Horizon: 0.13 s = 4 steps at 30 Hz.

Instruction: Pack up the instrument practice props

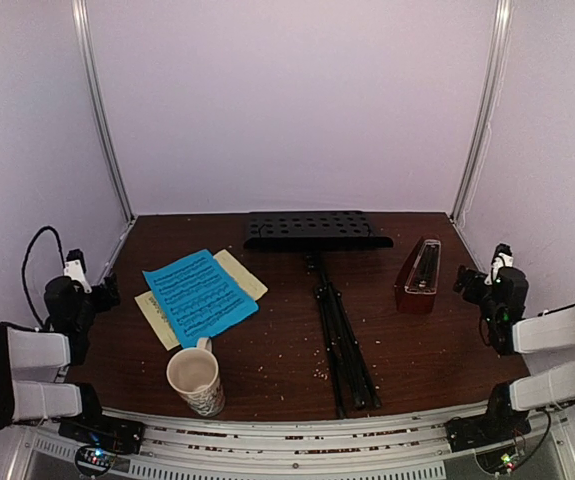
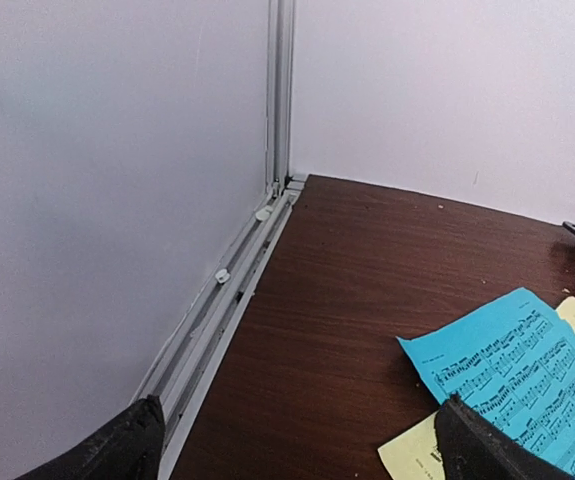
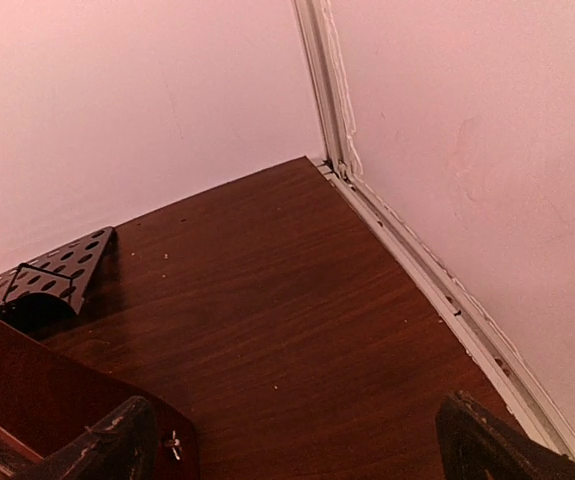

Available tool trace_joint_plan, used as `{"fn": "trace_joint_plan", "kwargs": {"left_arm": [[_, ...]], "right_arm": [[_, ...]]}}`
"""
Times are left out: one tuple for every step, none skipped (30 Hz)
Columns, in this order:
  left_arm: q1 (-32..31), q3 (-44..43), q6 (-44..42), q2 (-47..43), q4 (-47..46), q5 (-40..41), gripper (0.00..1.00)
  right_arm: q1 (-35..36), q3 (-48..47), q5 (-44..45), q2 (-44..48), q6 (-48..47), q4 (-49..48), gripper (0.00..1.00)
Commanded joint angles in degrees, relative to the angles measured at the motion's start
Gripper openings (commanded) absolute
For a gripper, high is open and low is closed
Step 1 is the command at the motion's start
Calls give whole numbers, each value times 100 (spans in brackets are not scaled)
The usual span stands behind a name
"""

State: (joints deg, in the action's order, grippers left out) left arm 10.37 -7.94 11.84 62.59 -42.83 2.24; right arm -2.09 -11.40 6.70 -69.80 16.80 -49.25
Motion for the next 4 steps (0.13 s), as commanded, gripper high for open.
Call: {"fn": "trace_joint_plan", "kwargs": {"left_arm": [[-43, -187, -246, 501, -1070, -225, 98], [-45, -215, -245, 645, -1174, -282, 97], [-59, -223, -229, 709, -1240, -300, 97], [-73, -231, -226, 751, -1274, -259, 98]], "right_arm": [[151, 8, 225, -429, -382, -1355, 99], [170, -5, 235, -530, -421, -1409, 99], [165, -23, 229, -629, -450, -1453, 99], [169, -47, 220, -724, -467, -1490, 99]]}}
